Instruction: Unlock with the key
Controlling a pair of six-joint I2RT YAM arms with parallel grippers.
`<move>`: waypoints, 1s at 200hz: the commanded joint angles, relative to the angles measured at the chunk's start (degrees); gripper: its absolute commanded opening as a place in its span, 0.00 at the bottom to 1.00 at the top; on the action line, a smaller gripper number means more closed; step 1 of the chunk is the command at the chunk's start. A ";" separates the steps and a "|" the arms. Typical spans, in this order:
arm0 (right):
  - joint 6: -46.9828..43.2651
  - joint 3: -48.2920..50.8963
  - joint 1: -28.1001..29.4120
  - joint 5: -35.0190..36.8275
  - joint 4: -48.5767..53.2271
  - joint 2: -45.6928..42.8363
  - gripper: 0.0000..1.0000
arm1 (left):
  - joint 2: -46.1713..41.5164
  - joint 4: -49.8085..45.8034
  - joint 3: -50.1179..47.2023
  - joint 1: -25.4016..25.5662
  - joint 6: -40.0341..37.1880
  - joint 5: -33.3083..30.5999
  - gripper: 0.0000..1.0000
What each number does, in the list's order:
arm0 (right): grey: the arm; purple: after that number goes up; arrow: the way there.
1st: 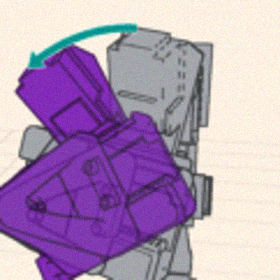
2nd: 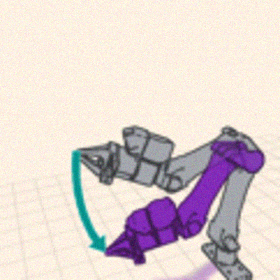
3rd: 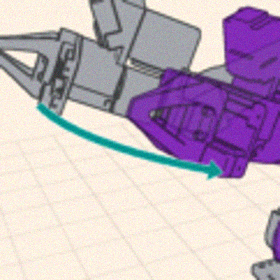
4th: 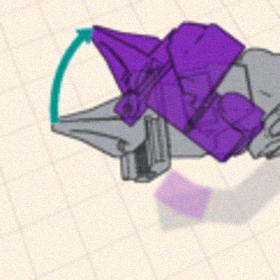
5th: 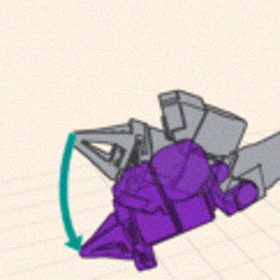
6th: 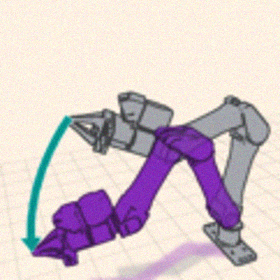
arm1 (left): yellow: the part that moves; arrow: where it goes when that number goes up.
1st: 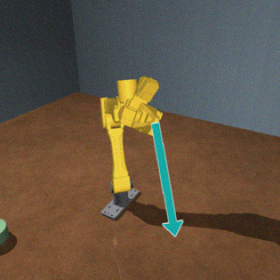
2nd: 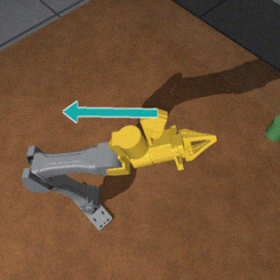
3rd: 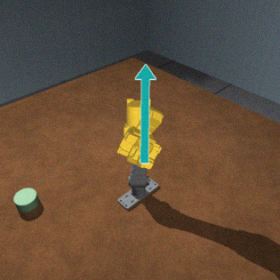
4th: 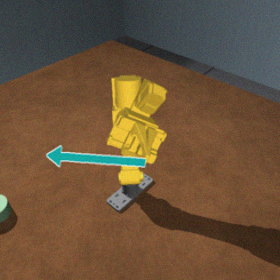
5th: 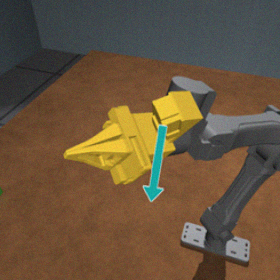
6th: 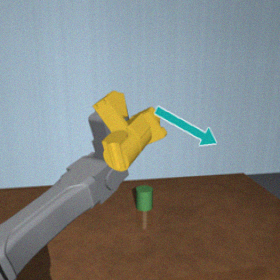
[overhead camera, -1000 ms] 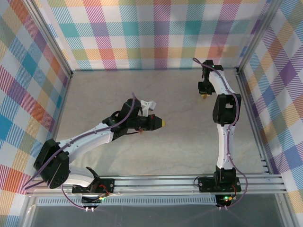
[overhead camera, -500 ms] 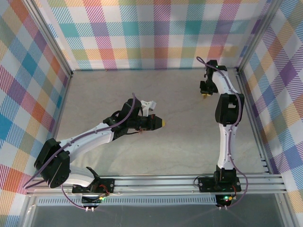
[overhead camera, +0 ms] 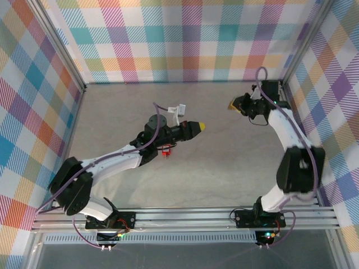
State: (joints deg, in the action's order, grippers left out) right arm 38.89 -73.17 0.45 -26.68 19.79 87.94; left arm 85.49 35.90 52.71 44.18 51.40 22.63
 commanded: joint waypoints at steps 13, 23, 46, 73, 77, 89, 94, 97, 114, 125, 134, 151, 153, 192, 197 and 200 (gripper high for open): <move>24.47 11.40 0.98 -3.09 -32.46 -13.41 0.00 | 7.36 26.40 2.40 1.92 10.01 -6.48 0.00; 28.17 14.18 1.41 -1.44 -36.98 -16.24 0.00 | 9.44 30.38 3.66 2.80 11.09 -8.54 0.00; 30.15 16.08 4.02 1.70 -40.24 -20.49 0.00 | 13.12 36.28 6.55 4.86 12.16 -12.86 0.00; 29.52 17.79 6.55 4.12 -42.02 -23.85 0.00 | 15.46 39.30 10.02 6.30 13.54 -14.61 0.00; 29.57 18.08 6.65 4.38 -42.38 -24.22 0.00 | 15.56 39.12 10.41 6.42 13.71 -14.53 0.00; 29.76 18.84 6.67 4.85 -42.88 -25.19 0.00 | 15.51 38.85 10.67 7.11 13.77 -15.65 0.00; 30.11 19.14 6.75 5.03 -43.37 -25.48 0.00 | 15.55 39.03 10.54 7.43 13.74 -16.30 0.00; 30.34 19.45 6.76 5.17 -43.83 -25.61 0.00 | 15.57 39.15 10.49 7.53 13.81 -16.60 0.00; 31.34 20.84 6.93 5.87 -46.13 -26.36 0.00 | 16.41 39.39 10.86 7.76 15.22 -17.37 0.00; 31.57 21.43 7.02 6.67 -46.68 -26.91 0.00 | 17.17 40.23 10.91 7.92 16.44 -17.91 0.00; 31.93 21.79 7.15 6.83 -47.85 -27.27 0.00 | 17.59 40.48 11.16 8.02 17.35 -18.11 0.00; 31.27 21.83 7.92 7.57 -48.11 -27.89 0.00 | 17.95 40.29 11.76 8.50 17.69 -18.30 0.00; 31.14 21.81 7.97 7.66 -48.01 -27.95 0.00 | 18.00 40.23 11.86 8.54 17.69 -18.36 0.00; 30.56 21.96 8.95 7.98 -48.89 -28.70 0.00 | 19.94 40.78 13.36 8.90 20.60 -18.90 0.00; 30.44 21.88 9.04 7.89 -48.80 -28.64 0.00 | 20.11 40.90 13.52 8.98 20.81 -18.92 0.00; 30.38 21.84 9.12 7.80 -48.77 -28.62 0.00 | 20.21 40.93 13.60 8.99 20.85 -18.98 0.00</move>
State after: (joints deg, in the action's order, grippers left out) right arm 69.84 -51.07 8.95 -19.51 -22.17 61.17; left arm 104.77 72.40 64.18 52.49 69.91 4.84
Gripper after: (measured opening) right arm 0.169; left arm 0.045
